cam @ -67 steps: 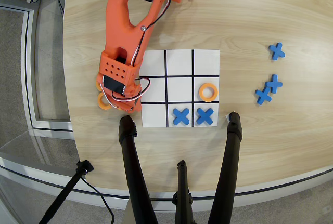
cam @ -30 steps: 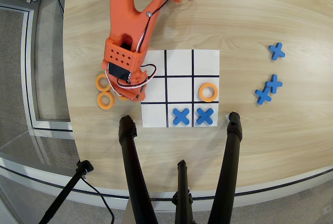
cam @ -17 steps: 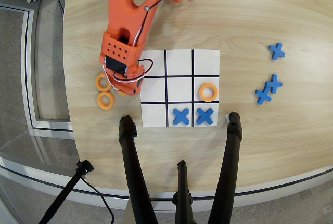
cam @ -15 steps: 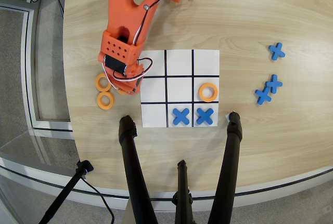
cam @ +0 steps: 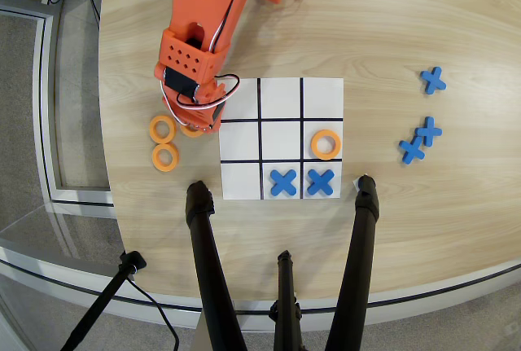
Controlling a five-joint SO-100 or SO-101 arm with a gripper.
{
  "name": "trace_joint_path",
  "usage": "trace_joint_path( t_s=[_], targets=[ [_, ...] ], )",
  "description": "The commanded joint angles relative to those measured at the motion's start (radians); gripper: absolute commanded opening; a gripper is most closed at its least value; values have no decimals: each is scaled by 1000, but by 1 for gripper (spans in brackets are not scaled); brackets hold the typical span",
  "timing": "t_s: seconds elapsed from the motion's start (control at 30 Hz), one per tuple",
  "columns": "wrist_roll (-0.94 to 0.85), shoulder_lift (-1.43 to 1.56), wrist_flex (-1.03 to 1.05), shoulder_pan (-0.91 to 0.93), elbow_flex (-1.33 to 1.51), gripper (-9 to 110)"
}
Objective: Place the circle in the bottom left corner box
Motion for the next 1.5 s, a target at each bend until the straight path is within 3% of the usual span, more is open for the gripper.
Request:
trace_joint_path(
  t_s=[0.0, 0.47, 0.8, 1.17, 1.33, 1.47],
  targets=[
    [-23, 18, 0, 17, 49, 14],
    [-166, 120, -28, 101, 192, 13],
    [-393, 198, -166, 239, 351, 13],
    [-591, 166, -173, 420, 336, 13],
    [-577, 156, -175, 449, 336, 14],
    [-449, 158, -230, 443, 365, 13]
  ],
)
